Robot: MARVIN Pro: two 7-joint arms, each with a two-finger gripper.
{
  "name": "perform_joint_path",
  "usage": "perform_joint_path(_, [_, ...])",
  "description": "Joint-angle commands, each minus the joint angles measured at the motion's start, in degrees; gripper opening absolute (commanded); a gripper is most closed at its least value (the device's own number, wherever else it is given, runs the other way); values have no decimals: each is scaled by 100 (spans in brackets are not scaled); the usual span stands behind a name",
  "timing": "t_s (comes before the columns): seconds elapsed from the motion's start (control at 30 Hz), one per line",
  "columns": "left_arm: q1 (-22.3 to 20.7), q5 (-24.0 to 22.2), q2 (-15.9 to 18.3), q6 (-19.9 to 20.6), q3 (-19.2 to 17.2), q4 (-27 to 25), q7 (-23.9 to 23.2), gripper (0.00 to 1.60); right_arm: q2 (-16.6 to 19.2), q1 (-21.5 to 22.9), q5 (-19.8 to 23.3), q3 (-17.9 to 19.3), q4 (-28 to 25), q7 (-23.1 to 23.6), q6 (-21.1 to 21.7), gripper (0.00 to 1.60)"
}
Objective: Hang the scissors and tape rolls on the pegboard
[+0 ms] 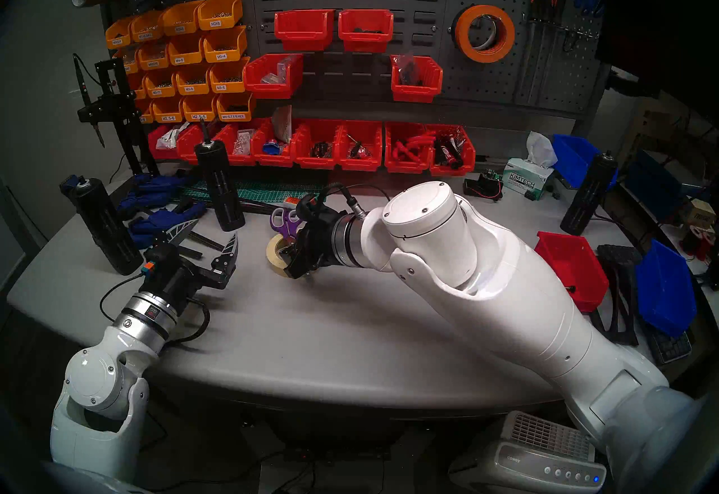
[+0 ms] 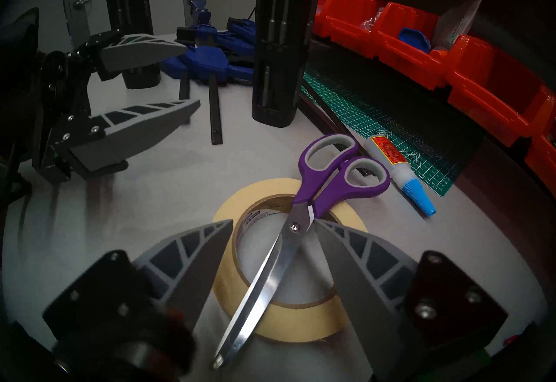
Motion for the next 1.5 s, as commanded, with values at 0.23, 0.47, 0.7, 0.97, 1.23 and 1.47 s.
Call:
perform_joint_path(0.23, [-3, 0, -3, -40, 12, -81, -5, 160, 111, 542, 323, -177, 52, -277, -15, 103])
perform_joint_path(0.47, [-2, 0, -3, -40, 12, -81, -4, 160, 73, 753, 508, -360, 166, -348, -15, 97])
perform_joint_path(0.7, [-2, 0, -3, -40, 12, -81, -4, 160, 50, 933, 671, -547, 275, -471, -15, 89])
perform_joint_path(0.97, [-2, 0, -3, -41, 12, -81, -4, 160, 24, 1087, 777, -696, 365, -566, -15, 91])
perform_joint_path(1.23, [-1, 0, -3, -41, 12, -82, -4, 160, 47, 1287, 1039, -914, 471, -700, -15, 90])
perform_joint_path(1.47, [-1, 1, -4, -42, 12, -82, -4, 160, 89, 1372, 1186, -1039, 546, -831, -15, 102])
